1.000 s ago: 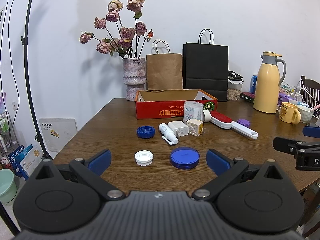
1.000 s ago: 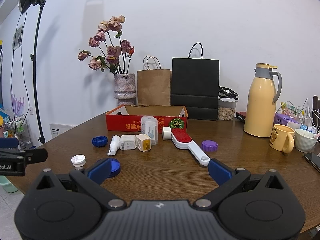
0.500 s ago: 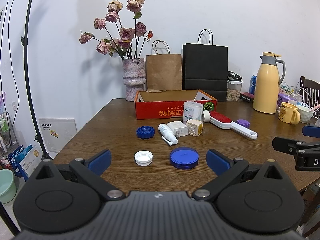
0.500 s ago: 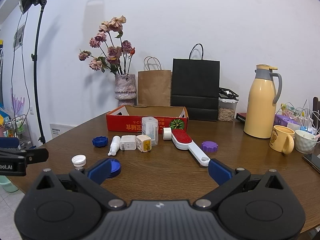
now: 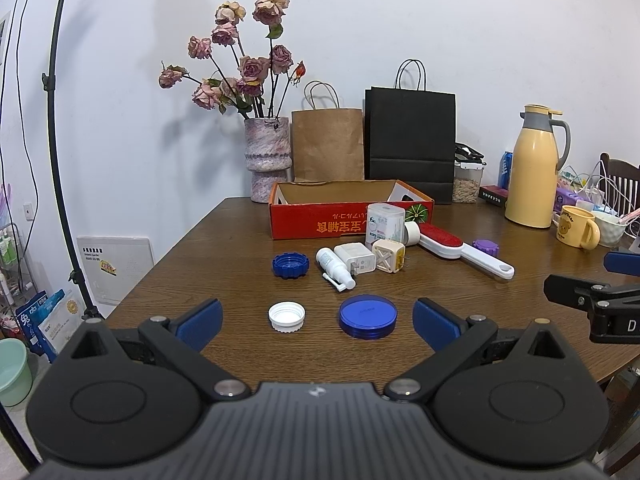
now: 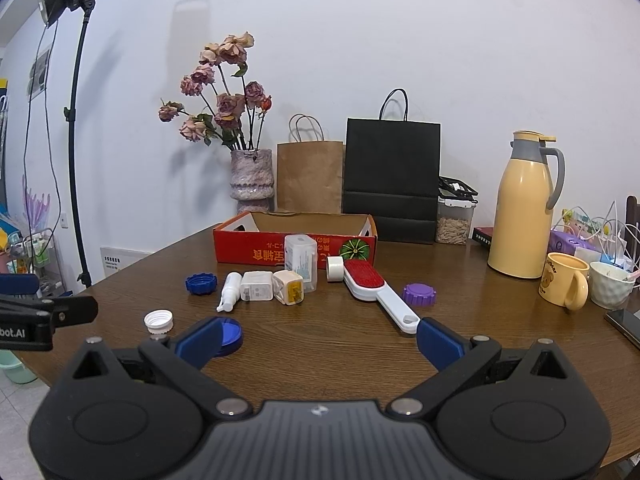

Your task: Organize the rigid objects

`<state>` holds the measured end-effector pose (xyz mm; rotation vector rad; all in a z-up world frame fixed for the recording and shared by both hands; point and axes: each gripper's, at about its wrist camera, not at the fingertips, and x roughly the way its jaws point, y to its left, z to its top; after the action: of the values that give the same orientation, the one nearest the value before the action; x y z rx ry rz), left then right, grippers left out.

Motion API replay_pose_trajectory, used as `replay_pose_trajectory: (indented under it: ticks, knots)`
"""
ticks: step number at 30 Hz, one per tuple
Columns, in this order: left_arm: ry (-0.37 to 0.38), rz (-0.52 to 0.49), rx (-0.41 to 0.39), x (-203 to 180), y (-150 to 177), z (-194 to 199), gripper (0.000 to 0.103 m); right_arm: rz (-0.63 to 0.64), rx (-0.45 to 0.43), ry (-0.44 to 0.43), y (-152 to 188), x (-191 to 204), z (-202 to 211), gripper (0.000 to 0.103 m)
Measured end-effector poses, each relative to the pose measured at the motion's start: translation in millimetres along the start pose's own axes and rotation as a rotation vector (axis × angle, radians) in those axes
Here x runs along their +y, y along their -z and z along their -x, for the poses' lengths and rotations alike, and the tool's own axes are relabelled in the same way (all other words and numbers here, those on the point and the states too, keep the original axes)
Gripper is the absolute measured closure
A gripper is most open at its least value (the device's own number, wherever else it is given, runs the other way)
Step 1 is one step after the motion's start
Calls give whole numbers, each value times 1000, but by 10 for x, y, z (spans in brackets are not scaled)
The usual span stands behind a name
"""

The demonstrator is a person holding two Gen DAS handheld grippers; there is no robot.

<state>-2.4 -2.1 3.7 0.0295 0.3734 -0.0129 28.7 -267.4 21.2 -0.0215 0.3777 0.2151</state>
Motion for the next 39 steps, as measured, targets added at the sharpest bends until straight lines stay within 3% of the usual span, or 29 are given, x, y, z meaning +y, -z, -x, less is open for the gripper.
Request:
replay_pose_trajectory:
  ticks: [28,39]
  knots:
    - [-8,2,6,-117,-30,-12,0,14,6,2,5,-4,-65,0]
    - [-6,20,25,-31,-70,-260,0,25,30,1,-53,36,-282,0]
